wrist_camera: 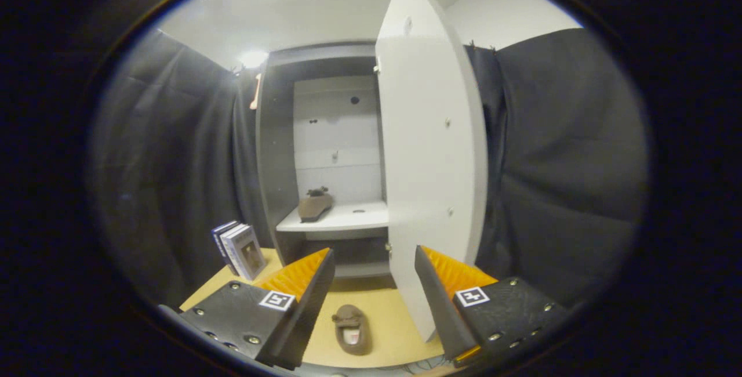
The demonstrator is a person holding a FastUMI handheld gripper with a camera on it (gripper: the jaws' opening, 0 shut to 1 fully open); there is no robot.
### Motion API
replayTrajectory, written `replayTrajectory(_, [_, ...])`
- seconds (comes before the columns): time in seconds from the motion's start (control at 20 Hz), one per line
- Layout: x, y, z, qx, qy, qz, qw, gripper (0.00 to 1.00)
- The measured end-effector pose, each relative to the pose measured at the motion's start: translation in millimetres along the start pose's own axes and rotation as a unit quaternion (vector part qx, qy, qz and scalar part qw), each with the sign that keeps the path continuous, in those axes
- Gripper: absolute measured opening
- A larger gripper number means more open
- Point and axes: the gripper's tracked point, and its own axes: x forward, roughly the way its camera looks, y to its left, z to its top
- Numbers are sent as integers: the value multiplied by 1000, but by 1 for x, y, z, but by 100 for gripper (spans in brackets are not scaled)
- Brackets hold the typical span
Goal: Open the shoe cabinet door, grab the shoes and put them into the shoe cabinet, then close the shoe cabinet door.
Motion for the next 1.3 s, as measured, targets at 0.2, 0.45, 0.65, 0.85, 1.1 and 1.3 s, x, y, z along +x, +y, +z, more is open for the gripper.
replayTrajectory(0.2, [36,31,-71,-12,76,25,997,86])
replayTrajectory(0.45, [80,62,-176,-40,170,35,984,86])
replayTrajectory(0.65, [103,73,-247,-55,234,33,970,86])
replayTrajectory(0.85, [112,67,-313,-66,298,11,952,87])
replayTrajectory(1.1, [130,68,-359,-63,317,2,946,86])
replayTrajectory(1.3, [154,68,-370,-74,296,-4,952,85])
